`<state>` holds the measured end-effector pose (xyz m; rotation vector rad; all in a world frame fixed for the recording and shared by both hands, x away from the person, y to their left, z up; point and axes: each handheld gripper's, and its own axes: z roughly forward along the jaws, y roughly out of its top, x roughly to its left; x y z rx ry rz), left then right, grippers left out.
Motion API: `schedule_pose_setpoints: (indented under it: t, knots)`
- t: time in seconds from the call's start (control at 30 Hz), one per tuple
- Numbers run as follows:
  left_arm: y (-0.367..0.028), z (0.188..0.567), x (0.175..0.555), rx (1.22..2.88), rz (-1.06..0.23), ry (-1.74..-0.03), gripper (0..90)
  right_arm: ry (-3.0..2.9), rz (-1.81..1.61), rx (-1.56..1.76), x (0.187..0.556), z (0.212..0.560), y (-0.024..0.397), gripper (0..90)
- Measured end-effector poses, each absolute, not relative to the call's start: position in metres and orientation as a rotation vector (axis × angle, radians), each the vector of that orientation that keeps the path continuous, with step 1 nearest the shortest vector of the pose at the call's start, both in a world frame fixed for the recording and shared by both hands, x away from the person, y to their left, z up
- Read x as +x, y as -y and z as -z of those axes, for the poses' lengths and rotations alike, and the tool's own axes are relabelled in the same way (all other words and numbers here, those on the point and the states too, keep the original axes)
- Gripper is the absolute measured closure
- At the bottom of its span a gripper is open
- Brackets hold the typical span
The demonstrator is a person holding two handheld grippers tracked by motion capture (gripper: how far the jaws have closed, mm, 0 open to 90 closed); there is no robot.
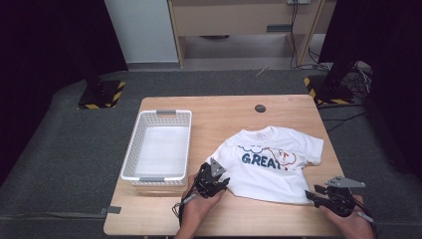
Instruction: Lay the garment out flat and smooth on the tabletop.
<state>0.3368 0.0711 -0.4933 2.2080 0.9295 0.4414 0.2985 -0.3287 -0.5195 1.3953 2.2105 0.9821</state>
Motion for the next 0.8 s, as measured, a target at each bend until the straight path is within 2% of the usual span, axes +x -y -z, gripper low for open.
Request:
schedule_pose_setpoints:
  t: [0.1,0.3,0.47,0.7,0.8]
  knots:
    - [-0.074,0.497,0.330,2.233,-0.471,-0.941,56.4,-2.184,-0.961,1.427,0.301,0.521,0.335,47.3]
    - [-0.075,0.511,0.331,2.262,-0.467,-1.001,49.3,-2.182,-0.995,1.437,0.301,0.523,0.335,47.7]
    - [-0.073,0.522,0.337,2.279,-0.469,-1.007,47.3,-2.221,-0.962,1.409,0.302,0.529,0.326,49.2]
    - [-0.071,0.525,0.343,2.242,-0.465,-0.997,47.5,-2.239,-0.965,1.362,0.301,0.530,0.323,68.2]
    - [-0.069,0.525,0.345,2.231,-0.483,-0.981,52.2,-2.246,-0.977,1.360,0.301,0.530,0.324,74.5]
